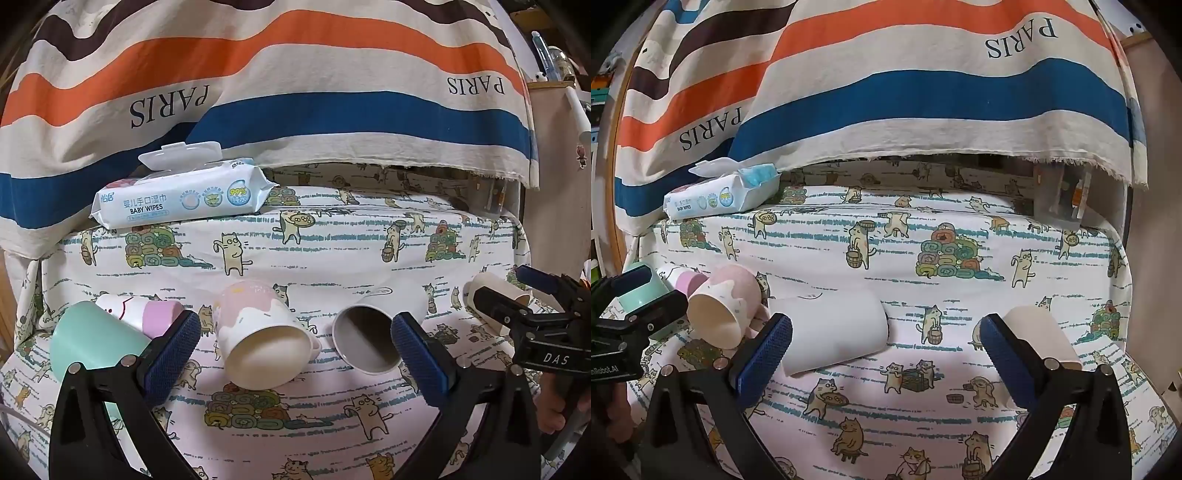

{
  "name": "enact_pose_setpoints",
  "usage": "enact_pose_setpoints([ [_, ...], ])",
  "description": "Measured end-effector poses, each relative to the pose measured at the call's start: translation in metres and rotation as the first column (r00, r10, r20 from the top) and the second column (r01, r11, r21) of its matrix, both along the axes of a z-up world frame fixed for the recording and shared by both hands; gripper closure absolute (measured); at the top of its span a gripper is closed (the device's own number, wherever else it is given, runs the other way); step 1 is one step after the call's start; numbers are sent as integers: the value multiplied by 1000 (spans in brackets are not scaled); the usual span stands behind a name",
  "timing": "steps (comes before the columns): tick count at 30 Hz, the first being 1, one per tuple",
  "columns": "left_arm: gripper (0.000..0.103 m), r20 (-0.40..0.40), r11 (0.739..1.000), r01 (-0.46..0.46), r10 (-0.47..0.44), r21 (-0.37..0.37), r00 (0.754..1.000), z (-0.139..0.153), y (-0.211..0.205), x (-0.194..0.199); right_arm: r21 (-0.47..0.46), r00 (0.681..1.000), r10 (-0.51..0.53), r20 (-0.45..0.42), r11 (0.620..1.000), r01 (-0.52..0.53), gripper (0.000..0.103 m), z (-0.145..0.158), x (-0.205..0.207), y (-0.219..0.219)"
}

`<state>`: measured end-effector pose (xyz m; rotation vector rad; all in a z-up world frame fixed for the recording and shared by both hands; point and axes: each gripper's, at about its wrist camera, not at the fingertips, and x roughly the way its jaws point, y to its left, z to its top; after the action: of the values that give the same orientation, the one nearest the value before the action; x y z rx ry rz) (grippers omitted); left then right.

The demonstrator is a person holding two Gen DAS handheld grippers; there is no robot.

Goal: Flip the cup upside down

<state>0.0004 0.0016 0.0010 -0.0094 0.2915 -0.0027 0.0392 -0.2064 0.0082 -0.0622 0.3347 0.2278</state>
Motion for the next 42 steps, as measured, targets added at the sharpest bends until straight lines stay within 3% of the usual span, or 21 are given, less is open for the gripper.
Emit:
enact_pose_setpoints([
  [42, 1, -1, 1000, 0, 0, 2, 1000, 0, 1, -1, -9, 1000, -13, -6, 1000, 13, 1, 0, 2, -2],
])
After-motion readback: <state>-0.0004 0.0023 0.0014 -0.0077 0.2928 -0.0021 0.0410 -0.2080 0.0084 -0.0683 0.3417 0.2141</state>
